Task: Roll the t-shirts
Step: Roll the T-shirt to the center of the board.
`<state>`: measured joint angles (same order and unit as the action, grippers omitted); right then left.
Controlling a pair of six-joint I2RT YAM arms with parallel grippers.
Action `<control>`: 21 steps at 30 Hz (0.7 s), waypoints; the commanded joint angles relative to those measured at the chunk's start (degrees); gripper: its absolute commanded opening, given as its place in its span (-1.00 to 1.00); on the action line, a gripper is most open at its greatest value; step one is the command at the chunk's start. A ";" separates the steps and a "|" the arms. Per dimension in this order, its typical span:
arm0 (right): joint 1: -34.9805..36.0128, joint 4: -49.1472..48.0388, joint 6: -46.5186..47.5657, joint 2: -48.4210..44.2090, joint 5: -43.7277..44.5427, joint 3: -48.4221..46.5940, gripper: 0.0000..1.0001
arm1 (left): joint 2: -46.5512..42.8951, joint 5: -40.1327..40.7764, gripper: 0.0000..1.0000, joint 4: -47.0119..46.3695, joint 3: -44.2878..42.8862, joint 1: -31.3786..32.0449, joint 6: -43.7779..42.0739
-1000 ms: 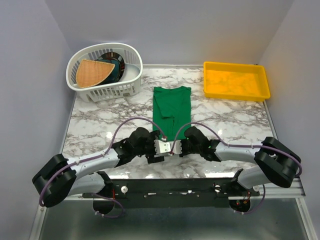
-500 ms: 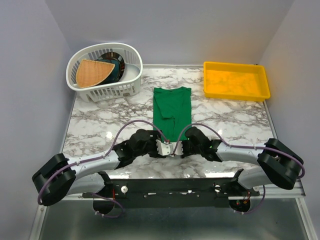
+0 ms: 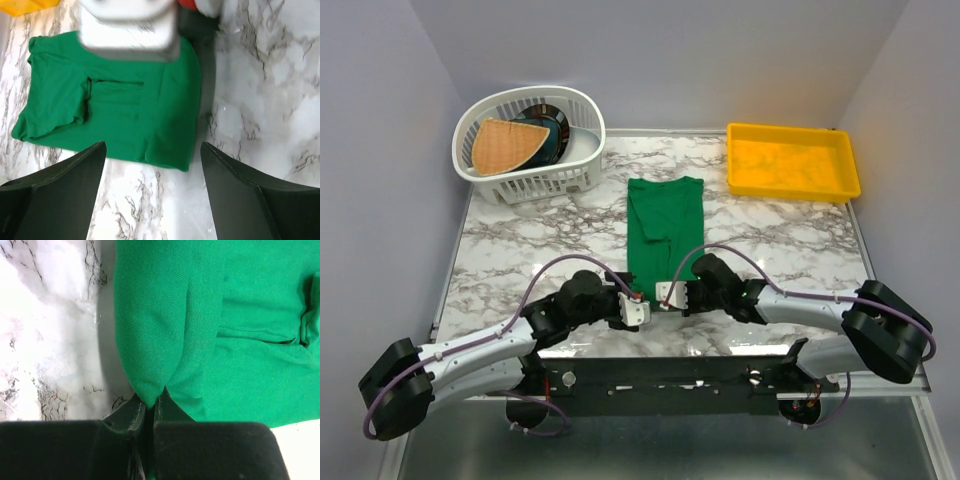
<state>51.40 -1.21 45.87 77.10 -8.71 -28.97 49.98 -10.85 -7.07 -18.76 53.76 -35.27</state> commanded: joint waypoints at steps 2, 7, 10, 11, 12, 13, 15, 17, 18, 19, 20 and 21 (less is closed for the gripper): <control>0.11 2.97 -2.27 -1.34 -1.84 1.73 -0.84 | -2.07 -4.25 0.78 4.69 1.62 0.12 -9.91; 0.02 3.06 -2.19 -1.07 -2.28 1.46 -0.84 | -2.17 -6.46 0.84 4.45 2.42 0.12 -11.40; -0.16 3.06 -2.19 -1.25 -2.54 1.55 -0.84 | 3.09 -4.18 0.82 -0.64 2.68 0.12 -12.71; -0.24 3.15 -2.27 -1.34 -2.63 1.64 -0.84 | 4.59 -3.48 0.82 -2.06 2.59 0.12 -13.07; -0.24 3.23 -2.19 -1.34 -2.63 1.55 -0.84 | 7.74 -2.43 0.81 -3.20 2.24 0.12 -13.42; -0.24 3.41 -2.19 -1.25 -2.80 1.46 -0.84 | 9.16 -2.25 0.81 -4.60 1.81 0.12 -13.77; -0.33 3.41 -2.27 -1.25 -2.80 1.46 -0.84 | 12.58 -2.07 0.79 -5.75 0.93 0.21 -15.18; -0.33 3.41 -2.36 -1.16 -2.89 1.37 -0.84 | 14.27 -1.63 0.79 -8.39 1.01 0.21 -16.14; -0.42 3.50 -2.27 -1.16 -2.89 1.46 -0.84 | 15.23 -1.63 0.77 -8.75 0.75 0.21 -16.41; -0.51 3.50 -2.36 -1.16 -2.89 1.37 -0.84 | 15.59 -1.72 0.75 -8.75 0.66 0.21 -16.59; -0.42 3.50 -2.36 -1.08 -2.89 1.29 -0.84 | 15.94 -1.89 0.72 -8.66 0.66 0.21 -16.76; -0.51 3.50 -2.45 -0.99 -2.89 1.20 -0.84 | 16.03 -1.98 0.68 -8.75 0.92 0.21 -17.46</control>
<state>51.16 -0.71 44.93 76.20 -9.41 -28.49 64.77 -13.39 -11.64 -17.12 53.76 -49.78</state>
